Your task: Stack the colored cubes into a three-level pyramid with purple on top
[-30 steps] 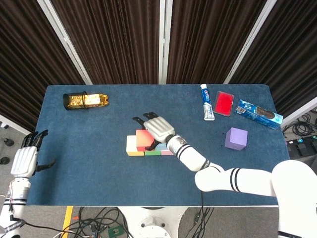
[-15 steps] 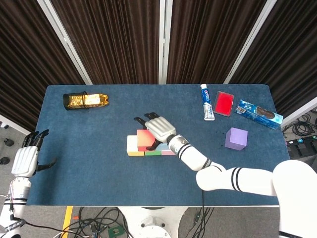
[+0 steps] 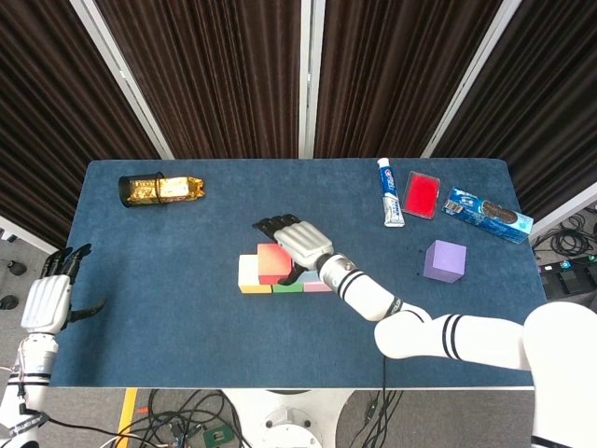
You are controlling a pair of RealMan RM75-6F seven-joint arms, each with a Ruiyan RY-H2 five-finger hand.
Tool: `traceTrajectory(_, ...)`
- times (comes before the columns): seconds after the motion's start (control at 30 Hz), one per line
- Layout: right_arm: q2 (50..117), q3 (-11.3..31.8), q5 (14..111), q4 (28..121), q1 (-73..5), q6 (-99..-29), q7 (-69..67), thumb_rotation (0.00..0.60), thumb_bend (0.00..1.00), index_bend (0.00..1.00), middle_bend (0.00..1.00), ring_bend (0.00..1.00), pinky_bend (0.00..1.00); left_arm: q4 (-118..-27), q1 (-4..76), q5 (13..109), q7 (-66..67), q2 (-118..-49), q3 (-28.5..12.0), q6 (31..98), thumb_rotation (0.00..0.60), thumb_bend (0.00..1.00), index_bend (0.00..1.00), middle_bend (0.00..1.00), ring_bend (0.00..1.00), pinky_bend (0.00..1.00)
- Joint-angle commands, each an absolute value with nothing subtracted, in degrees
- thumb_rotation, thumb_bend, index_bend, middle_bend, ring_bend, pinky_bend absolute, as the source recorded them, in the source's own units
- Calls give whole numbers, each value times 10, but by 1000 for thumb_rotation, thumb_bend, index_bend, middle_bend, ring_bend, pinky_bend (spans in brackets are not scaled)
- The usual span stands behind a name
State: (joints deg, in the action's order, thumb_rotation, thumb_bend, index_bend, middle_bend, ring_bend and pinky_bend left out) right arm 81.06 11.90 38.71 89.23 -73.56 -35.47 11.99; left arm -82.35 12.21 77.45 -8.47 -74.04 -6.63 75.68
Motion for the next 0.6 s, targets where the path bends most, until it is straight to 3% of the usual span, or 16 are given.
traceTrajectory(0.03, 795, 123, 397, 909, -729, -360, 113, 600, 38, 0, 15, 0, 0, -826, 123, 775, -84, -738, -67, 757, 600, 216, 84, 139, 28, 38)
traceTrajectory(0.3, 697, 134, 452, 995, -670, -417, 88, 600, 26, 0, 13, 0, 0, -836, 123, 769, -77, -731, -71, 758, 600, 216, 84, 139, 28, 38)
traceTrajectory(0.6, 641, 96, 480, 1002, -595, -457, 78, 600, 28, 0, 14, 0, 0, -843, 127, 770, -54, -738, -68, 754, 600, 217, 84, 138, 28, 38)
